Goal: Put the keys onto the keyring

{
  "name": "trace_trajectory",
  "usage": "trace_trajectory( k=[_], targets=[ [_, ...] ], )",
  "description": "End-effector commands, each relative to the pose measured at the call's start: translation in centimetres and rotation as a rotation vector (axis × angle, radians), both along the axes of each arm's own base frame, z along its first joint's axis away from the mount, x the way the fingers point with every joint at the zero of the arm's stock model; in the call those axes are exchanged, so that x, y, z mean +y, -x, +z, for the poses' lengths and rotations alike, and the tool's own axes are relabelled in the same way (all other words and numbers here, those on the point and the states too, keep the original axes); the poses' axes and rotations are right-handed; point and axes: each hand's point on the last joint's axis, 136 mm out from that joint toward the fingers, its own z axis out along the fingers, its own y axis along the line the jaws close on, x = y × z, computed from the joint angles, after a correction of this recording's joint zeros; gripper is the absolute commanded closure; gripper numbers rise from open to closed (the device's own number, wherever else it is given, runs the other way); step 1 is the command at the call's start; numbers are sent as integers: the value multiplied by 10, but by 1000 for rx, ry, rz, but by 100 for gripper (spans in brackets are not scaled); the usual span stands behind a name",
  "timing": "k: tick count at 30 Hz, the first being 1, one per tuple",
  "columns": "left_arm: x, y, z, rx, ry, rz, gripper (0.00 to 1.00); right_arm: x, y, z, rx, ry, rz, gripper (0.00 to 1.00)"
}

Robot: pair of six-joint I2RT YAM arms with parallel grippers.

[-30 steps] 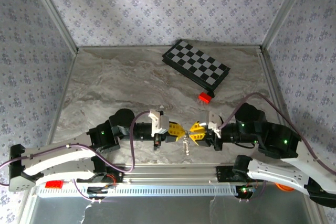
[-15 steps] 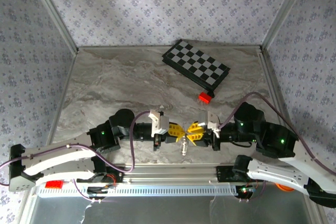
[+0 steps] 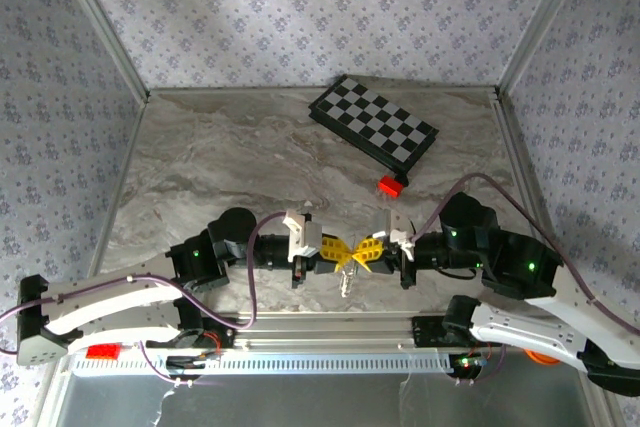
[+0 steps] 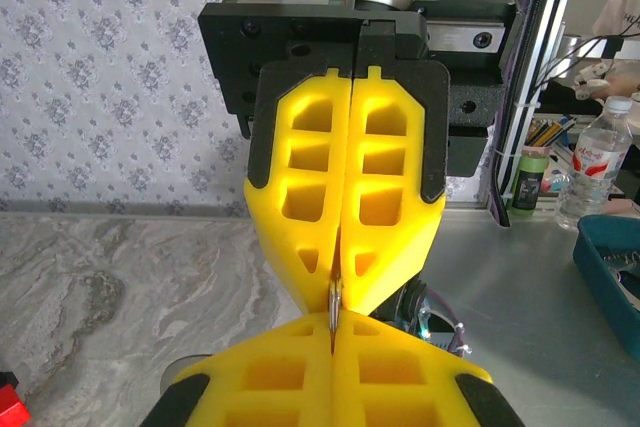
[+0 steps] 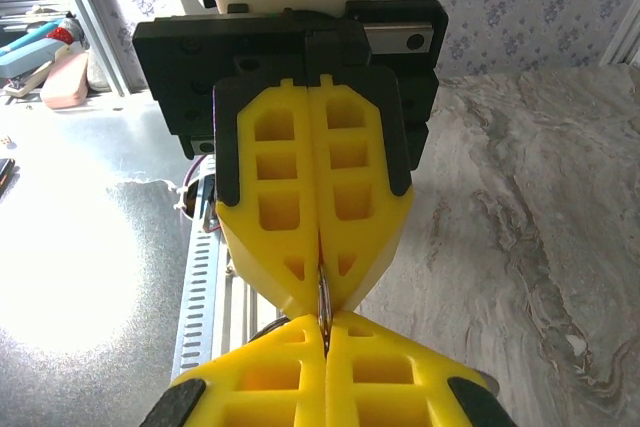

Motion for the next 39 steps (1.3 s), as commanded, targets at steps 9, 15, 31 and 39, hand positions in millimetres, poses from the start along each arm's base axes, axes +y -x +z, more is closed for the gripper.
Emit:
trace_trajectory(
  k=[9,15,31,39],
  targets=[
    [4,-9,8,-16,-53,58,65,-3,-14,-1,-34,59,-53,100],
    [7,-14,-2,-37,-157,87,67,-4,-20,-11,-55,148,-63,100],
    [-1,-18,-13,-68,-216,89,81,2,-11,-12,-49,162,-5,100],
    [1,-18,-13,-66,-213,90,82,4,-10,-19,-40,181,10,100]
  ],
)
